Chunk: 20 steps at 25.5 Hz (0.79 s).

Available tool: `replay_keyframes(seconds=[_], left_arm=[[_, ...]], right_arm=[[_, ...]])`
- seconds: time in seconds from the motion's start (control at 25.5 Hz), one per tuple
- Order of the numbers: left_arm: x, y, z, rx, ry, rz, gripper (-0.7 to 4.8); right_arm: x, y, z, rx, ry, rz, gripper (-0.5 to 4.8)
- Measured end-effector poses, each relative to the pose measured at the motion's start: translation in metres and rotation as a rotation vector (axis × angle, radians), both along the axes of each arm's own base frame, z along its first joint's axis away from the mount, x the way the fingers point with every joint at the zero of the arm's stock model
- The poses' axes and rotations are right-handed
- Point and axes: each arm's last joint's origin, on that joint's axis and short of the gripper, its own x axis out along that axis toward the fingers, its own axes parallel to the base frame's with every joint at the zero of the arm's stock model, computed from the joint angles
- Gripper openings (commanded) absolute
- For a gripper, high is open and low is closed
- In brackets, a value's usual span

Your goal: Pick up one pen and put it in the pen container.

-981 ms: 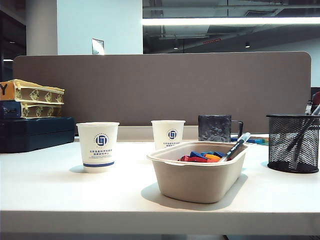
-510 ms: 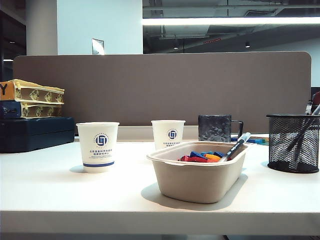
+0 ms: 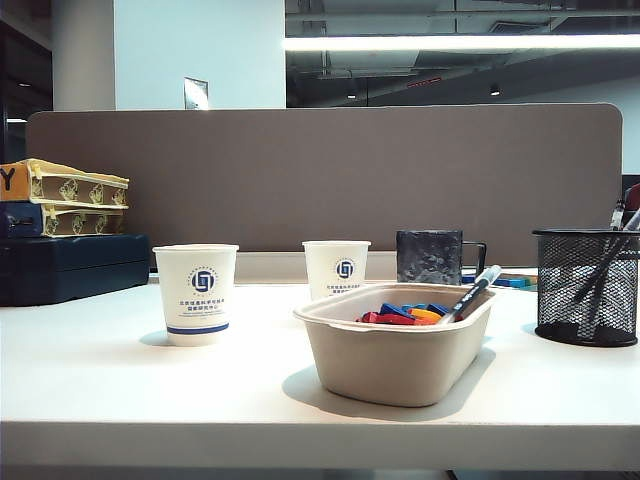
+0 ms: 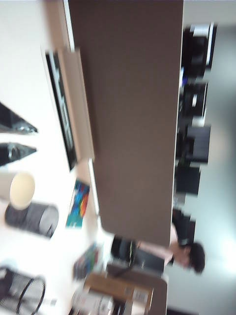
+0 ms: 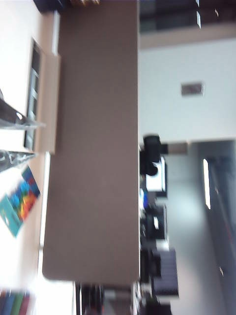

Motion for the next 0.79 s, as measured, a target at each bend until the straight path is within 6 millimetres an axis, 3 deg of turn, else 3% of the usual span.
replay_keyframes(seconds=[0.16, 0.31, 0.59, 0.71, 0.79], left_arm=[[0.015, -0.01, -0.006, 0.015, 0.068, -0.101, 0.28], [0.028, -0.034, -0.018, 0.04, 0.16, -0.285, 0.28], [0.038, -0.055, -0.03, 0.063, 0.244, -0.384, 0.28], [0.043, -0.063, -0.036, 0.073, 0.274, -0.413, 0.28], [0.047, -0.071, -0.038, 0.082, 0.296, -0.441, 0.28]], right_arm=[[0.016, 0.003, 0.008, -0.021, 0.061, 0.096, 0.58], [0.046, 0.008, 0.01, -0.009, 0.18, 0.242, 0.58], [0.075, 0.01, -0.007, 0.068, 0.34, 0.299, 0.65], [0.085, 0.01, -0.015, 0.098, 0.403, 0.316, 1.19], [0.095, 0.01, -0.023, 0.148, 0.462, 0.322, 1.18]])
